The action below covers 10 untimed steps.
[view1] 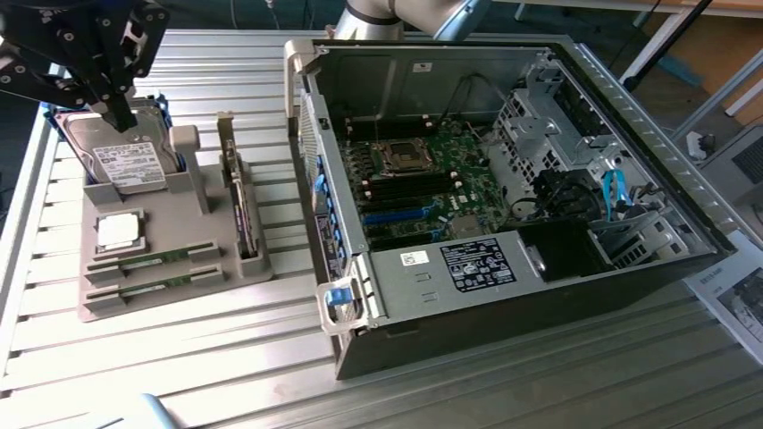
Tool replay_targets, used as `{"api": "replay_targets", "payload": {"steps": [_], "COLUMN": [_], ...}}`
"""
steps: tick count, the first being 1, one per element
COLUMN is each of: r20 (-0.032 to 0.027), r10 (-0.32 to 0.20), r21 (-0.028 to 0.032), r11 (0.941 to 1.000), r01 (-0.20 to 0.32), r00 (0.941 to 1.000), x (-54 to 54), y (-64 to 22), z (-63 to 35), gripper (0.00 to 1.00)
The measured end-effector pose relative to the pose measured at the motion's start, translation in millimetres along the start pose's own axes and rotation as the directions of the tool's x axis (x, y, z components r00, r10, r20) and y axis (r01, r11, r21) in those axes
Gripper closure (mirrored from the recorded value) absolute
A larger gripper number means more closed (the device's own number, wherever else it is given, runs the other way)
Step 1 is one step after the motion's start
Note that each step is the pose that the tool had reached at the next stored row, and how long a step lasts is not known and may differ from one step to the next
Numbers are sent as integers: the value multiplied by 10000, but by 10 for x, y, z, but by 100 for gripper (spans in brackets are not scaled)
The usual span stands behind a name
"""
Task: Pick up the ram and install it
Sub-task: 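Pick up the ram and move it above insertion slot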
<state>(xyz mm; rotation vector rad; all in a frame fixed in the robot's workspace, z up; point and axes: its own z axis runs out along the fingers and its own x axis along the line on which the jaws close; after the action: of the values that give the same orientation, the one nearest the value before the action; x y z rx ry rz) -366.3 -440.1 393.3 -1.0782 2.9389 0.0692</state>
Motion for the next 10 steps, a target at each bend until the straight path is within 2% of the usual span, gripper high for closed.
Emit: {"api": "replay_targets", "payload": {"steps": [4,7,10], "r20": [-22,-37,-54], "r10": [-603,-1012,-1477], "r21": [-16,-27,-41], "r11": [9982,9949,9890], "r01": [603,1012,1477], "r00": [9982,9949,9890], "x": [0,0,0], "y": [0,0,0], "z": [0,0,0], "gripper": [90,90,90]}}
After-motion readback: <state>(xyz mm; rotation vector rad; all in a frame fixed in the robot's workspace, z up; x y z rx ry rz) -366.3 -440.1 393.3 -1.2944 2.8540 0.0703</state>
